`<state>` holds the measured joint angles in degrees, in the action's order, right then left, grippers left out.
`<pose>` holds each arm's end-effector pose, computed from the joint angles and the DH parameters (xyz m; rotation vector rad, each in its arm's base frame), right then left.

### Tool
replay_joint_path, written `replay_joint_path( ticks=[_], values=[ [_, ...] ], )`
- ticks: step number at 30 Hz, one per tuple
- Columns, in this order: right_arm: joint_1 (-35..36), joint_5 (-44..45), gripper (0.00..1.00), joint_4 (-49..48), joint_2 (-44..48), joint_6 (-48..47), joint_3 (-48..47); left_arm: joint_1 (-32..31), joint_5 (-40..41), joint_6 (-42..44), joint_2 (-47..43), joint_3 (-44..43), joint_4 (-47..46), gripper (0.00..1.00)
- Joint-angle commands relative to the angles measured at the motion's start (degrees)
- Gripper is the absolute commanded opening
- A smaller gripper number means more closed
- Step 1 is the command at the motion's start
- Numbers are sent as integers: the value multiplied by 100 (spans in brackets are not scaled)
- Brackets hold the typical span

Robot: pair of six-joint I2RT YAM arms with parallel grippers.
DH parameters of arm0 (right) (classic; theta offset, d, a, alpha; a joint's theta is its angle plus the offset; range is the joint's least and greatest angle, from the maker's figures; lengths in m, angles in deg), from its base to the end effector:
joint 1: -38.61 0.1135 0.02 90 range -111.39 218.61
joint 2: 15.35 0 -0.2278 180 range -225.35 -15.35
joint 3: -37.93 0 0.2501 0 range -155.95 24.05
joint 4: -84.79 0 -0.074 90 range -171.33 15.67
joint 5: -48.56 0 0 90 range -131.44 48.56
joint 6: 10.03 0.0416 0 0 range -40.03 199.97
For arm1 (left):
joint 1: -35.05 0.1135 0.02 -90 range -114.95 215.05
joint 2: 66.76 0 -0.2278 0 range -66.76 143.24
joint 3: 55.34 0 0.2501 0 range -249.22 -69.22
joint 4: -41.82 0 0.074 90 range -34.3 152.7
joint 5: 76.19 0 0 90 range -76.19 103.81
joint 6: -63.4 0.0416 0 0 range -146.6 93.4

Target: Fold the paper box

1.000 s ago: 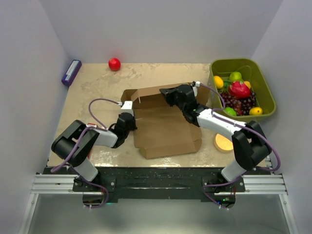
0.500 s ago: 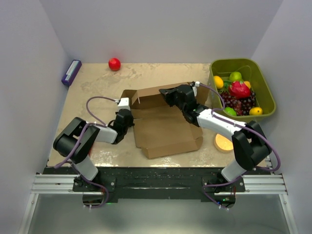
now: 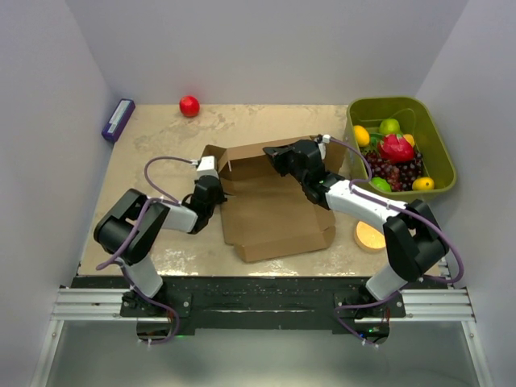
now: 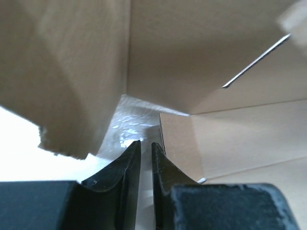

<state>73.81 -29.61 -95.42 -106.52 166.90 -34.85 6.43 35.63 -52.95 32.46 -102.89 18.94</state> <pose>0.3081 0.2069 0.2266 1.0486 1.8049 1.2148 0.2798 -0.1351 0.0879 -0.1910 2.0316 -0.2068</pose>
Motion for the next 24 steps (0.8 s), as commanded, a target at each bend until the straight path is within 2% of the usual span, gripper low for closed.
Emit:
replay_joint_path(
  ticks=[1,13,19,22,24],
  values=[
    [31,-164,0,117,-102,-195,-175,-135,-126,-204,62,-184,-675,20],
    [31,-199,0,117,-120,-151,-87,-425,-214,-318,624,-430,-684,18],
    [31,-155,0,90,-93,-116,9,-451,-363,-345,626,-193,-816,18],
    [31,-173,0,90,-58,-98,62,-443,-512,-39,134,-52,-746,26],
    [40,-103,0,90,-23,-72,88,-434,-574,164,-375,18,-510,35]
  ],
)
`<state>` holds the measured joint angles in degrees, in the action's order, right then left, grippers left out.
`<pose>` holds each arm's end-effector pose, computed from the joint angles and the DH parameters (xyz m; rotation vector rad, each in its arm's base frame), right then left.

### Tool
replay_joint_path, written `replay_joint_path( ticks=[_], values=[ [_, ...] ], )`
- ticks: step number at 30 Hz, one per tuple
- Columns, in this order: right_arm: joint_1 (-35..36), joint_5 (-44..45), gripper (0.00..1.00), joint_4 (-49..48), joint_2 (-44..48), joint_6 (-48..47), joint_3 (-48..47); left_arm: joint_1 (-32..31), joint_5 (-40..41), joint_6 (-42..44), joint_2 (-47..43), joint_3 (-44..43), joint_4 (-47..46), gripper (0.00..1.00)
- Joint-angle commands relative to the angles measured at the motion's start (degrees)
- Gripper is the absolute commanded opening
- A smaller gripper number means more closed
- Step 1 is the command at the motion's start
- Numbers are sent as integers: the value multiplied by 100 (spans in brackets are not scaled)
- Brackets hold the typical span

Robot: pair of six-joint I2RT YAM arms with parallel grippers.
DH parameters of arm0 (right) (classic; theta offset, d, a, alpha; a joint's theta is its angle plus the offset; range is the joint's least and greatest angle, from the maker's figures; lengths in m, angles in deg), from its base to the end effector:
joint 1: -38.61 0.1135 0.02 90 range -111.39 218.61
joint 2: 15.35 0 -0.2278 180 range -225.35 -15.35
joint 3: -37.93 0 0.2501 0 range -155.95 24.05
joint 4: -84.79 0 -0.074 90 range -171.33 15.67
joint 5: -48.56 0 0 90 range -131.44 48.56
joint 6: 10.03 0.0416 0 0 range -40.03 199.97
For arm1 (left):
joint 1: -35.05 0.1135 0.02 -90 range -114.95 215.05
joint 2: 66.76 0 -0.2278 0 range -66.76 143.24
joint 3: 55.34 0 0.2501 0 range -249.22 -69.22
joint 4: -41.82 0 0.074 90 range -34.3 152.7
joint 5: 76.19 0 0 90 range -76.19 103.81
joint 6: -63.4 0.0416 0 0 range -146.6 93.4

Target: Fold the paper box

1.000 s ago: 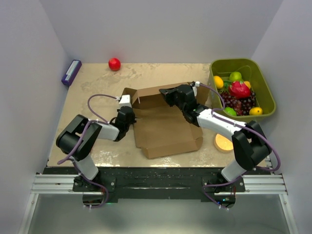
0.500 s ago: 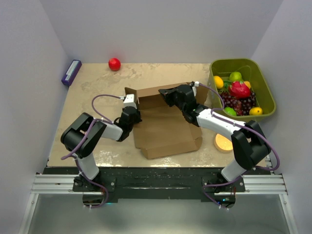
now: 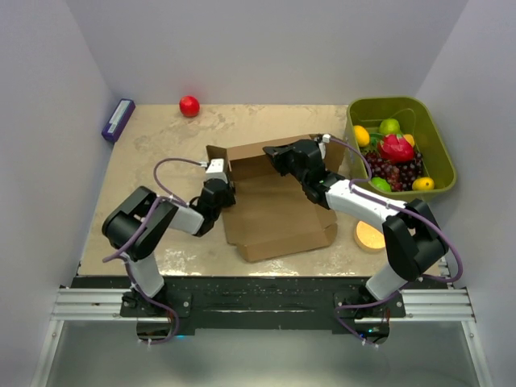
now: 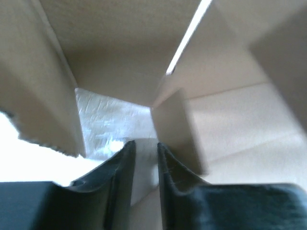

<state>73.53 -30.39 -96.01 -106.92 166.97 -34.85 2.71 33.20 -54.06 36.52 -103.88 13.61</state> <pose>0.3098 0.2065 0.2252 1.0463 1.8078 1.2259 0.2761 -0.1585 0.0804 -0.1266 2.0164 -0.3219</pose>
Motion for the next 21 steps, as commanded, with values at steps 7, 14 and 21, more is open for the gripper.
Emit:
replay_joint_path(
  ticks=[7,14,21],
  values=[
    [50,231,0,62,131,-69,203,-45,-788,777,-2364,459,1359,57],
    [33,257,0,-97,131,-25,387,131,-771,611,-4684,688,3030,67],
    [24,187,0,-158,60,-25,396,955,-1481,575,-5223,-698,4783,77]
  ],
)
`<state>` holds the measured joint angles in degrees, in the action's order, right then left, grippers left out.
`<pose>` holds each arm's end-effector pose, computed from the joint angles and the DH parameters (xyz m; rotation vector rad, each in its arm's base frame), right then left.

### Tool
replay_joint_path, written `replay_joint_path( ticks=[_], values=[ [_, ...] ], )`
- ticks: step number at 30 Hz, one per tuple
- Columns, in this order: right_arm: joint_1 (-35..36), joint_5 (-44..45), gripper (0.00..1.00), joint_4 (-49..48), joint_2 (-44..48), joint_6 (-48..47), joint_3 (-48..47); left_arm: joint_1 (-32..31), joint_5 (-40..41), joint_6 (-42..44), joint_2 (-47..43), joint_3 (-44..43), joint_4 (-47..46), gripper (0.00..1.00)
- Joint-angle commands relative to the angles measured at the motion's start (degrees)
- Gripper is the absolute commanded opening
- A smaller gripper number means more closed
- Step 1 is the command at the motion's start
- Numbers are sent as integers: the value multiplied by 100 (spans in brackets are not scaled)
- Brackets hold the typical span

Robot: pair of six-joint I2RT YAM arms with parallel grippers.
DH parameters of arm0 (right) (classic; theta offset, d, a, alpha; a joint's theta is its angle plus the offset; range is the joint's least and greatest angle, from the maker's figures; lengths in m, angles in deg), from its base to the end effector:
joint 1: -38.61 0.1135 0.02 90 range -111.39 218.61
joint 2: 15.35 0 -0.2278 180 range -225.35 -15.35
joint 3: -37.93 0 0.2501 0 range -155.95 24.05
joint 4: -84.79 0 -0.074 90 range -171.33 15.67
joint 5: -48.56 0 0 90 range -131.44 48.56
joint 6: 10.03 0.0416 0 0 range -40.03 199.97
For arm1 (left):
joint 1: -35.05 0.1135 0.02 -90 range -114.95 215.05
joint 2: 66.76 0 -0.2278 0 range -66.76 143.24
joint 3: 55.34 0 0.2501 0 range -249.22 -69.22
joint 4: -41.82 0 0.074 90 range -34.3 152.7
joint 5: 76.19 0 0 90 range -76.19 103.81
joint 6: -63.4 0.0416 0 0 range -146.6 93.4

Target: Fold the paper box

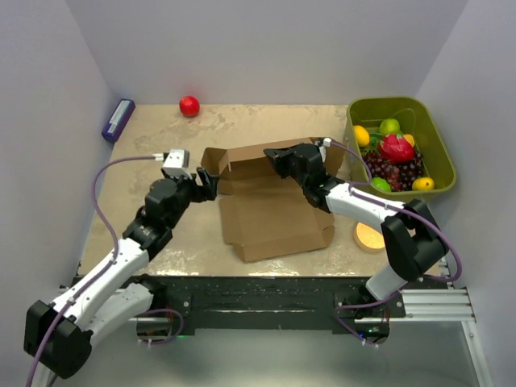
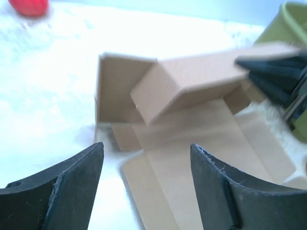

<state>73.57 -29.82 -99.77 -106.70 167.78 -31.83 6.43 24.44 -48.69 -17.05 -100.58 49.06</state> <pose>0.3061 0.2038 0.2156 1.0593 1.7820 1.2413 0.2095 -0.1056 0.2445 -0.0334 1.7959 -0.4737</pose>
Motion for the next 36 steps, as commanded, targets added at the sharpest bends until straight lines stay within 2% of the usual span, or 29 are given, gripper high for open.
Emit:
replay_joint_path(
  ticks=[1,2,5,8,11,16,22,25,31,36],
  values=[
    [28,122,0,209,30,-115,95,795,-1102,281,396,-1500,1426,78],
    [20,113,0,209,30,-106,103,1180,-1342,449,538,-1723,1785,79],
    [20,139,0,148,47,-71,156,1769,-1634,1082,1083,-2313,2174,82],
    [20,174,0,86,91,-1,217,2105,-1223,1268,1654,-2560,2149,83],
    [20,139,0,59,109,8,192,2352,-1397,1145,2462,-2656,1948,83],
    [28,139,0,60,153,-9,244,2352,-1896,1330,3719,-2894,1982,79],
    [20,174,0,68,82,17,235,2300,-2969,1400,3827,-2543,1446,79],
    [20,148,0,68,56,17,261,2282,-3260,1374,3835,-2455,1252,79],
    [20,166,0,68,47,43,288,2072,-3532,1496,3818,-2332,1094,77],
    [20,201,0,33,82,43,341,1825,-3401,1742,3853,-2349,1103,75]
  ],
)
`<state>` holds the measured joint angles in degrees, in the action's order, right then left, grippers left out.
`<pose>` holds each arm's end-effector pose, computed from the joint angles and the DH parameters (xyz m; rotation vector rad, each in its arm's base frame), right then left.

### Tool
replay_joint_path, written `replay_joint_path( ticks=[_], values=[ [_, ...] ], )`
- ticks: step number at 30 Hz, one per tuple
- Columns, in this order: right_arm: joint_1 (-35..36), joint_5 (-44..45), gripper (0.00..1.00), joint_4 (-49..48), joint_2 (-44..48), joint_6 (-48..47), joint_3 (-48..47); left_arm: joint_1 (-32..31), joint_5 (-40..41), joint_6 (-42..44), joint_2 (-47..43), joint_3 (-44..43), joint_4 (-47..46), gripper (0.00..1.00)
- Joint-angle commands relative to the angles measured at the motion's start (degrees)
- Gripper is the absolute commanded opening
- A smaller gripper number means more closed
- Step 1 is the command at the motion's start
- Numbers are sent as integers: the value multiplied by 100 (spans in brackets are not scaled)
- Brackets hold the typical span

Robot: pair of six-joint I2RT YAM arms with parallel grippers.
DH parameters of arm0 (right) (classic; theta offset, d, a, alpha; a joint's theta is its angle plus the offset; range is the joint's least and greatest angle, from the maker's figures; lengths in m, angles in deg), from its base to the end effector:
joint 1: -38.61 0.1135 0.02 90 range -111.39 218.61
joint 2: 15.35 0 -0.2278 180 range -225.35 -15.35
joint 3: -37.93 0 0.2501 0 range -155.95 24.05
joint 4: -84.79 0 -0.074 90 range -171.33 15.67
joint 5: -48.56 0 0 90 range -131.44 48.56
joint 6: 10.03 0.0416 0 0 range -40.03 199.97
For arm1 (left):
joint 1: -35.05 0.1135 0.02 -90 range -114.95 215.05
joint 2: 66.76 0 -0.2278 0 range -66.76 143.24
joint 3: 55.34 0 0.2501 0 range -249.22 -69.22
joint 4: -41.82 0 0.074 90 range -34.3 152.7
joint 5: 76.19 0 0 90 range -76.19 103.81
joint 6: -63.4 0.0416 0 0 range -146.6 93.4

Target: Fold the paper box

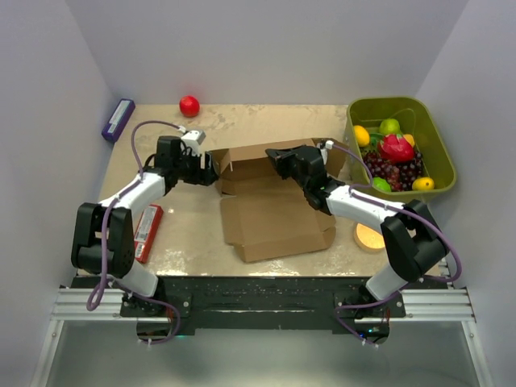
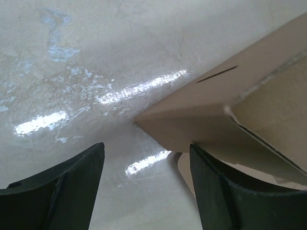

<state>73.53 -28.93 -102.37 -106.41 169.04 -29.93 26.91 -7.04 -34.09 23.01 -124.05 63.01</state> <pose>0.3038 0.2011 0.2111 1.0834 1.7478 1.2571 0.3306 -0.0622 0.1755 0.2008 2.3042 -0.5590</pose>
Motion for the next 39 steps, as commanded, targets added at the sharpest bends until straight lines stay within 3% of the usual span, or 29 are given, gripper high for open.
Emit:
replay_joint_path(
  ticks=[1,14,17,21,26,32,39],
  values=[
    [24,111,0,293,54,-75,168,-275,-219,318,-180,-2,-309,74],
    [33,-56,0,162,107,-49,300,-390,-879,1284,-522,403,-819,62],
    [24,-100,0,117,107,-31,309,-329,-676,1547,-593,455,-740,68],
    [24,-223,0,3,115,-22,317,31,-1034,1820,-707,526,-740,82],
    [-20,-293,0,-85,168,-40,414,234,-1554,2364,-733,316,76,82],
    [-275,-609,0,-23,186,-119,335,524,-2275,2515,-1909,709,131,89],
    [-468,-846,0,3,256,-250,353,1015,-2750,2735,-1675,561,236,88]
  ],
)
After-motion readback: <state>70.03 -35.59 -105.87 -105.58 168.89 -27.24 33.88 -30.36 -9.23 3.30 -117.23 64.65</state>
